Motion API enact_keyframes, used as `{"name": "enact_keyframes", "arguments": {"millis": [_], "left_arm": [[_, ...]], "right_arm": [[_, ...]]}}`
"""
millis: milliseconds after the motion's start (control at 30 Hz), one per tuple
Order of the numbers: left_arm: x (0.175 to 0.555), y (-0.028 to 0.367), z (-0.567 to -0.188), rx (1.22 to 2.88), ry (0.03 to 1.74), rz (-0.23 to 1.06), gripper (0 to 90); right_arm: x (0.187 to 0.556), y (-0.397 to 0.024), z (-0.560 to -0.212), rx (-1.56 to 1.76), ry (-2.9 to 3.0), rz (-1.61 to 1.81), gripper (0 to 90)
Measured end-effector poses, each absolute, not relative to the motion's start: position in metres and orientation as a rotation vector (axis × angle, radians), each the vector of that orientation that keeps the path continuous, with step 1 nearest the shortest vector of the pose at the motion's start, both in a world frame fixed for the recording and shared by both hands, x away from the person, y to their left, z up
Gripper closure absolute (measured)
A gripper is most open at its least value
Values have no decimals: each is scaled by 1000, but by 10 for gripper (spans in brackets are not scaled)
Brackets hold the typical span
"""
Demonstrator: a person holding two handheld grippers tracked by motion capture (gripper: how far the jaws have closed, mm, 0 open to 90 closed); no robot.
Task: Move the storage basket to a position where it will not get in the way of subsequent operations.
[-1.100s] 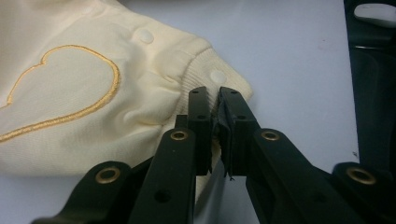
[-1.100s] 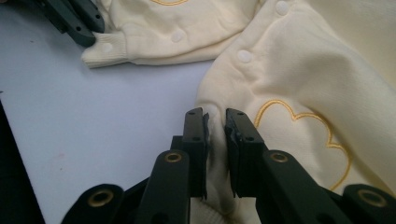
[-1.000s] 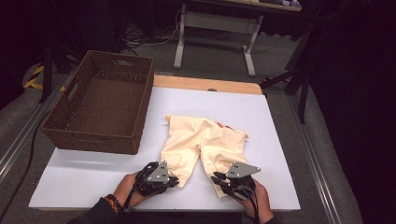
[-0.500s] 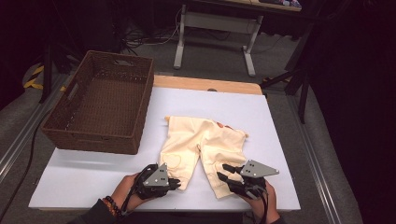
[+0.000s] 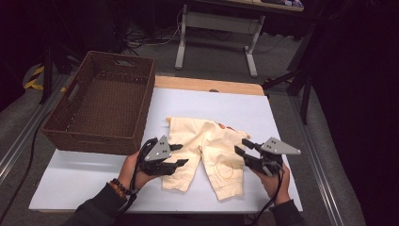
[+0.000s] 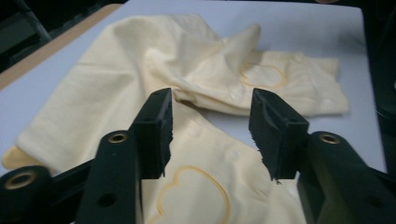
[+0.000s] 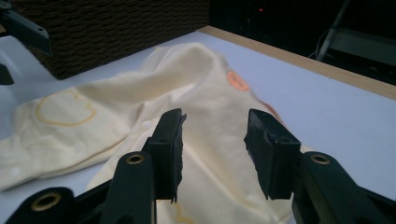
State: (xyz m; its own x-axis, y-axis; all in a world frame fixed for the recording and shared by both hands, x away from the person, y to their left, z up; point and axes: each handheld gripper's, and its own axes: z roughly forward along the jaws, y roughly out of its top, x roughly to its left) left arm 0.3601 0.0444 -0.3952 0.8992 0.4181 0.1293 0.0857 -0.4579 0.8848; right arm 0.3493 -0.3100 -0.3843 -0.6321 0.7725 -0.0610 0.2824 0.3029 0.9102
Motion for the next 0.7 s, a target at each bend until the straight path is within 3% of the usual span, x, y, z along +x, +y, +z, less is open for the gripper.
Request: {"name": "enact_keyframes", "arguments": {"millis": [167,267,500,633,700], "left_arm": [[392,32,-387,1946,469,438,373],[411,26,-381,1900,542,477,375],[462,9,-397,1979,746,509,421],[481,6,-415,2066,813,446,445],[485,6,-422,2128,833,346,447]], "right_arm": [[390,-314,-378,1004,2077,1270,496],[414,-316,-378,1073,2072,1251,475],[457,-317,-405,1256,2147,1165,469],[465,-313,-418,1305,2194,1146,461],[467,-310,-423,1313,2234,1117,443]]}}
